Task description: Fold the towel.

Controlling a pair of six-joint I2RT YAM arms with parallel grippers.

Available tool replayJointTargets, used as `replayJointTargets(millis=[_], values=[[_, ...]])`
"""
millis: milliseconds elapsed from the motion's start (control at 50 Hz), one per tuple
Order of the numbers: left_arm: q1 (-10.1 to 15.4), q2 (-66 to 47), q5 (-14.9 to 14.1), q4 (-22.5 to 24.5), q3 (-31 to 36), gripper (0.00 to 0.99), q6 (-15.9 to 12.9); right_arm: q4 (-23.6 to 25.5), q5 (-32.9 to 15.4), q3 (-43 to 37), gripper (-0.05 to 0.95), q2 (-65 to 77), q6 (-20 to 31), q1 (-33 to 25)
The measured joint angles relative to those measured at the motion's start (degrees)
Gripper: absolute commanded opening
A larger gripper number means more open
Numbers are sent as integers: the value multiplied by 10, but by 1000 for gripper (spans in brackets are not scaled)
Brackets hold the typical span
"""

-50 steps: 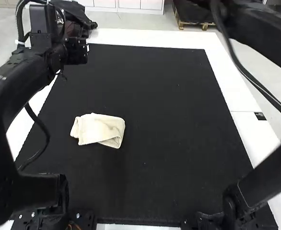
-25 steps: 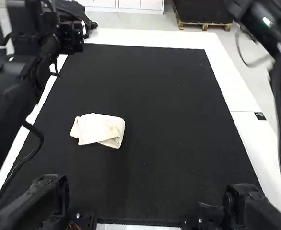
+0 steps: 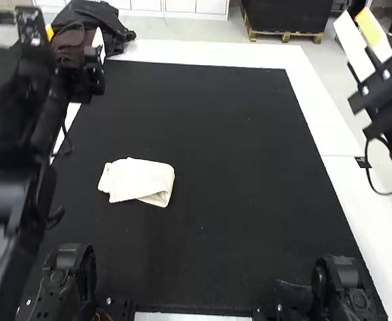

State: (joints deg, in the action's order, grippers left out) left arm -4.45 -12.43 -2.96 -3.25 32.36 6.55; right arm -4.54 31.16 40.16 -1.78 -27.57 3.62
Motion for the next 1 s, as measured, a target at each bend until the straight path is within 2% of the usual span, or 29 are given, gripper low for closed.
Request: replayJointTargets(millis=[200,320,400,460,540,620,680,800,900,940,1000], values=[[0,106,11,1,-29,969,0,45,-74,5,921,13,59,0],[0,124,24,7,-30,969,-1,43,-128,4,921,13,99,0],[0,124,32,25,-43,969,-11,26,-194,-9,921,13,134,0],[0,124,35,64,-63,969,-16,4,-247,-35,921,13,149,0],[0,124,35,149,-101,969,-27,-12,-312,-82,921,13,157,0],[0,124,34,240,-149,969,-47,-36,-361,-144,921,13,163,0],[0,124,34,285,-189,969,-63,-56,-384,-187,921,13,168,0],[0,124,34,333,-268,969,-82,-121,-409,-273,921,13,184,0],[0,124,34,349,-309,969,-89,-161,-398,-326,921,13,222,0],[0,124,34,340,-318,969,-91,-168,-386,-344,921,13,241,0],[0,123,34,294,-320,969,-91,-175,-374,-366,921,13,262,0]])
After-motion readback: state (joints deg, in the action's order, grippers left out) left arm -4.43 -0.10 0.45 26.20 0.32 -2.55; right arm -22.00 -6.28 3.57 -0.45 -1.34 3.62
